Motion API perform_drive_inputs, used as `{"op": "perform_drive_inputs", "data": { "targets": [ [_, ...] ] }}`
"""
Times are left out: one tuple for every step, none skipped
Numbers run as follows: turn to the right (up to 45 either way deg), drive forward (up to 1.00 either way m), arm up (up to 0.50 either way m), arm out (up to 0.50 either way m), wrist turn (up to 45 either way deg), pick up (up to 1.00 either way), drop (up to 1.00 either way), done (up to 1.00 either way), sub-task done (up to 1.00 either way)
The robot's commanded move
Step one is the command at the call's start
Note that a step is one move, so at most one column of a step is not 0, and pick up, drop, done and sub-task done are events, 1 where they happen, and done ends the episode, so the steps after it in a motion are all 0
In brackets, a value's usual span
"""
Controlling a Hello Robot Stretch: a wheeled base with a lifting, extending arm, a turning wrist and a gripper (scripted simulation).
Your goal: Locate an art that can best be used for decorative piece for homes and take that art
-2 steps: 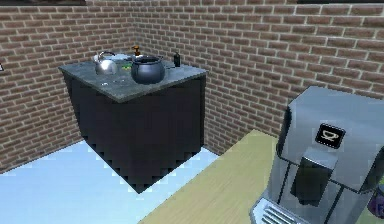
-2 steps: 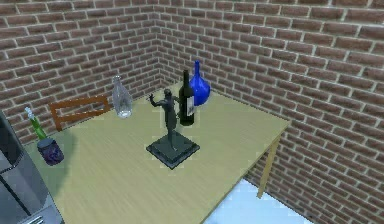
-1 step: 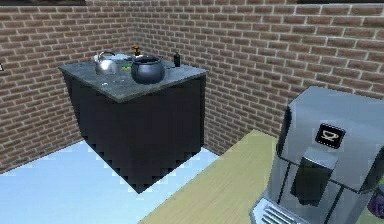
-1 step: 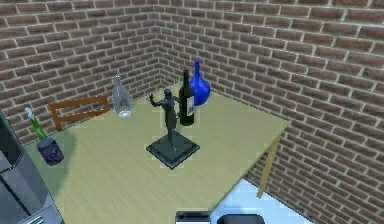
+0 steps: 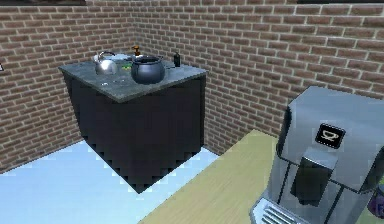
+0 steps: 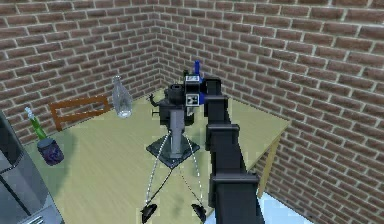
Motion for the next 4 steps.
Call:
{"op": "perform_drive_inputs", "data": {
  "targets": [
    [0.0,0.00,0.00,0.00,45.0,0.00,0.00,0.00,0.00],
    [0.0,0.00,0.00,0.00,45.0,0.00,0.00,0.00,0.00],
    [0.0,0.00,0.00,0.00,45.0,0.00,0.00,0.00,0.00],
    [0.0,0.00,0.00,0.00,27.0,0.00,0.00,0.00,0.00]
  ]
}}
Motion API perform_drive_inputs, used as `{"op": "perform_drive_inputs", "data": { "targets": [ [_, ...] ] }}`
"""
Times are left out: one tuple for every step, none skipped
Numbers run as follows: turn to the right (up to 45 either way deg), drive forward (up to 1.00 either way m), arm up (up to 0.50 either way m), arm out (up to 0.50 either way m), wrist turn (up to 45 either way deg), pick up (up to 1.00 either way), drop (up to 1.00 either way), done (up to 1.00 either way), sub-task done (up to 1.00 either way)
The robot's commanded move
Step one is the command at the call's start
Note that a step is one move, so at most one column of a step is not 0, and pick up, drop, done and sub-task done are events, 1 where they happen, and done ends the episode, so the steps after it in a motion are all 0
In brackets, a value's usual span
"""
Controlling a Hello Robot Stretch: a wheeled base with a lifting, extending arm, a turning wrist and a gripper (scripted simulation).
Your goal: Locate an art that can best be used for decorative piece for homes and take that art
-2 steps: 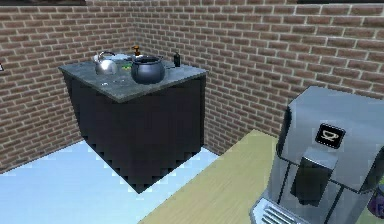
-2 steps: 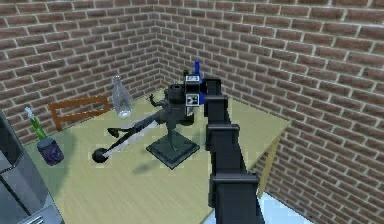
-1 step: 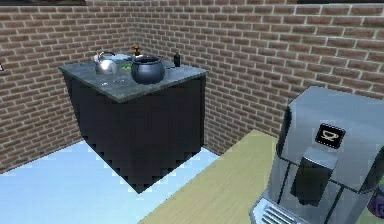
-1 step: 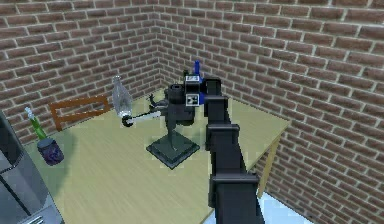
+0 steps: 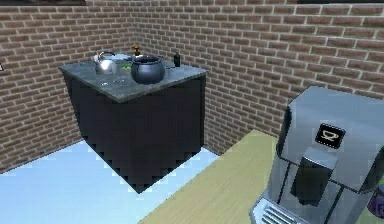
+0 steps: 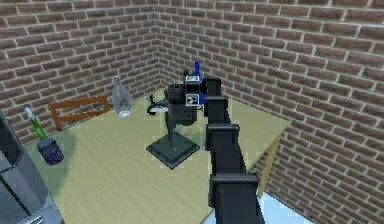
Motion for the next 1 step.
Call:
{"op": "perform_drive_inputs", "data": {
  "targets": [
    [0.0,0.00,-0.30,0.00,0.0,0.00,0.00,0.00,0.00]
  ]
}}
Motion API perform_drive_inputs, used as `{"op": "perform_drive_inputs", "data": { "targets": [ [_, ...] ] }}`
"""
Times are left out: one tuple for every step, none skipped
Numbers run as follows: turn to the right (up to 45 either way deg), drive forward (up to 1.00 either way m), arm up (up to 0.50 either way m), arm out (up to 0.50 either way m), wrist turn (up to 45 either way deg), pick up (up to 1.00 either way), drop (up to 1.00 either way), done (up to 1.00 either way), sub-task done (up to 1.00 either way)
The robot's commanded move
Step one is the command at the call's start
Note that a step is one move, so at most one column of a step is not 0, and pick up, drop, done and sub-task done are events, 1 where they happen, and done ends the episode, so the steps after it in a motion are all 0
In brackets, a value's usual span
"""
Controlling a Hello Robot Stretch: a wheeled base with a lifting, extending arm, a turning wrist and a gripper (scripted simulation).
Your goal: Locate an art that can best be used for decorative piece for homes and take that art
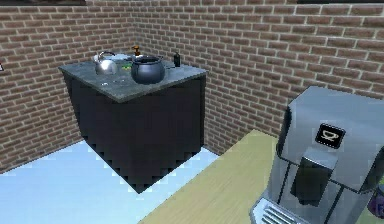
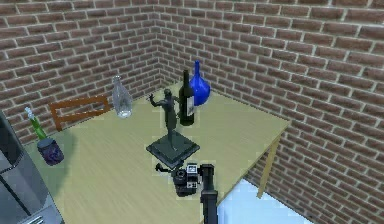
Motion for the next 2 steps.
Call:
{"op": "perform_drive_inputs", "data": {
  "targets": [
    [0.0,0.00,0.00,0.00,0.0,1.00,0.00,0.00,0.00],
    [0.0,0.00,0.10,0.00,0.0,0.00,0.00,0.00,0.00]
  ]
}}
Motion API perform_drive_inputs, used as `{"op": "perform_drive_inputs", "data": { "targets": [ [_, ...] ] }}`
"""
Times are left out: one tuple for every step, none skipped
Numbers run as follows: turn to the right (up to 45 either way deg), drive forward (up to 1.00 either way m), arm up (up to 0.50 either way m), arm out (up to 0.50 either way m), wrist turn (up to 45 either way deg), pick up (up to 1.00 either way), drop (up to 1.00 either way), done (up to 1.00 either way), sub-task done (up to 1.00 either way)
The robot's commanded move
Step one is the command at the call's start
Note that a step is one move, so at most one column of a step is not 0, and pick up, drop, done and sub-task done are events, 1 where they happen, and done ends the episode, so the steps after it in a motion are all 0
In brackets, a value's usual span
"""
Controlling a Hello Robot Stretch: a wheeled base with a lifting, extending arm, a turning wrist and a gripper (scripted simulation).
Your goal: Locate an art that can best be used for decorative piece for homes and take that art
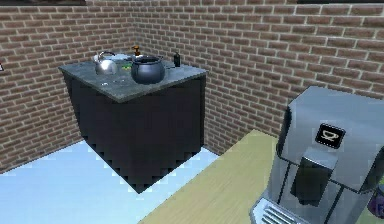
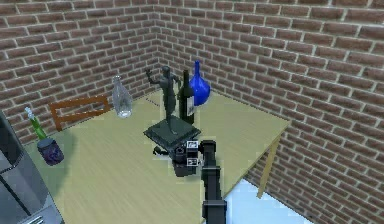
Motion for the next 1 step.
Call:
{"op": "perform_drive_inputs", "data": {
  "targets": [
    [0.0,0.00,0.00,0.00,0.0,0.00,0.00,1.00,0.00]
  ]
}}
